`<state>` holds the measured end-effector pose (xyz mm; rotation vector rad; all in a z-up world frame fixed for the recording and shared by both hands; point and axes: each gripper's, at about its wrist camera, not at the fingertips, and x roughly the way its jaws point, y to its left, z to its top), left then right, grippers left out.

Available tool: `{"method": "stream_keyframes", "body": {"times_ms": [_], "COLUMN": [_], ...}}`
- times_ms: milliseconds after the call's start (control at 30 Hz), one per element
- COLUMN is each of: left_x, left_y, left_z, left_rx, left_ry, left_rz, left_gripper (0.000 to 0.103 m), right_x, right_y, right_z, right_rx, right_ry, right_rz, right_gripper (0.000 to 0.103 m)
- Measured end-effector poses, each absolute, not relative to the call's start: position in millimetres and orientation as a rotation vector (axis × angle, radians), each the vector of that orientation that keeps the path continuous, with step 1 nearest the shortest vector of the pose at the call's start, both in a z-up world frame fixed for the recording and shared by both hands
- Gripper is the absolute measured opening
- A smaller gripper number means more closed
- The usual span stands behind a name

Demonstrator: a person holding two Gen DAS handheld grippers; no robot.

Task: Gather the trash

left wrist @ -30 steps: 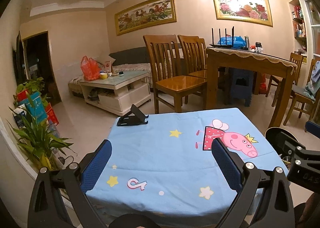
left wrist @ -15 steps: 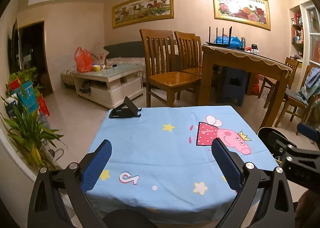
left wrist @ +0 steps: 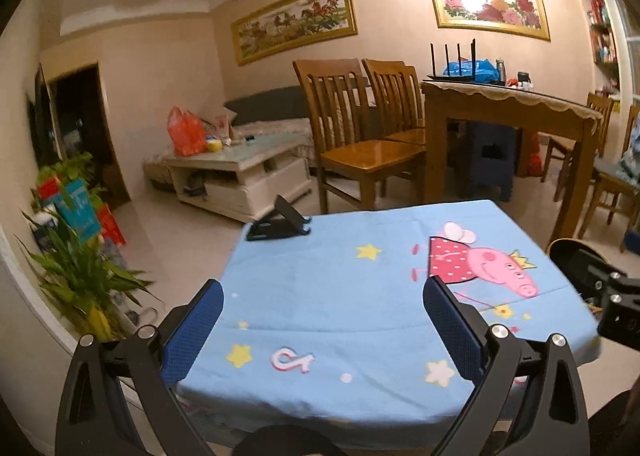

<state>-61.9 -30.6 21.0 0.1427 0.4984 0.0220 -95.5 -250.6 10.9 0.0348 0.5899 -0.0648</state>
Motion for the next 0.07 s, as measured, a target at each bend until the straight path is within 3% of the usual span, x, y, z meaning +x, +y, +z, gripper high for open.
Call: {"method": "stream_keyframes", "body": {"times_ms": [67], "left_x": [-63.6], "left_y": [-30.8], "left_z": [20.5], "left_rx": [0.154], "left_ry": [0.491], "left_rz": [0.023], "left_gripper": [0.097], "right_x": [-95.5], "right_y": [-249.0], "right_z": [11.3], "right_rx": [0.031], "right_ry": [0.592], "right_rz": [-0.064], "right_gripper": [0.098]}}
